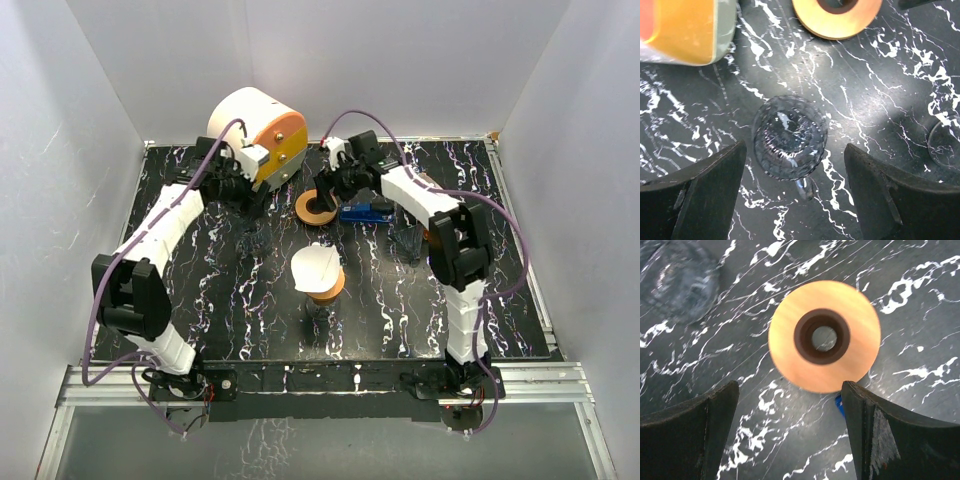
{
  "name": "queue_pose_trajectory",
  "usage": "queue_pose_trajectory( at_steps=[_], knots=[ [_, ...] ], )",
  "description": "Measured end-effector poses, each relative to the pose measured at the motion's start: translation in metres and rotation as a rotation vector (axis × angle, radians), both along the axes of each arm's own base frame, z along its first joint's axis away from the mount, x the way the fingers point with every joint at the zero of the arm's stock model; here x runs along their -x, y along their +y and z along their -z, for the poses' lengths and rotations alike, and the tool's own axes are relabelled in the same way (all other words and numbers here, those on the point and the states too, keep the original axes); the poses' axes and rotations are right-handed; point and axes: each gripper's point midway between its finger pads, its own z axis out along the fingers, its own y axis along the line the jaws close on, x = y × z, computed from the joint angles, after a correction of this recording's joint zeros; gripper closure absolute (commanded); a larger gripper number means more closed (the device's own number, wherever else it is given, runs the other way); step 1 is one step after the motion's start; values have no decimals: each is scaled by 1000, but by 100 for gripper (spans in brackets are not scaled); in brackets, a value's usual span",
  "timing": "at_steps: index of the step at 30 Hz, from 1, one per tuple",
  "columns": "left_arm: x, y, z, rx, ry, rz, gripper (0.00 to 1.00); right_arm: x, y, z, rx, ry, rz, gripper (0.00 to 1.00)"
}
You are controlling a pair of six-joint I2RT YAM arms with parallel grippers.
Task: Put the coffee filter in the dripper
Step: Pick up the dripper holder from the center of the board.
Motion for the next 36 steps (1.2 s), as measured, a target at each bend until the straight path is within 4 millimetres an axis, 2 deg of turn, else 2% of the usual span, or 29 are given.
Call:
queue_pose_trajectory(
  at_steps=[5,8,18,23,29,36],
  knots=[
    [-4,19,-20,10,-54,-59,21,-30,13,15,81,-41,85,15],
    [-3,22,-28,15,-76,-64,21,-43,14,26,139,-64,139,14],
    [1,24,-34,16,-91,-66,20,-67,7,71,258,-66,220,15],
    [1,26,-33,15,-90,-71,19,-69,4,83,286,-53,230,24],
    [4,31,-25,10,-69,-81,19,-74,5,86,290,-60,232,36],
    [6,50,-26,0,-76,-130,15,-71,7,92,284,-43,212,53]
  ],
)
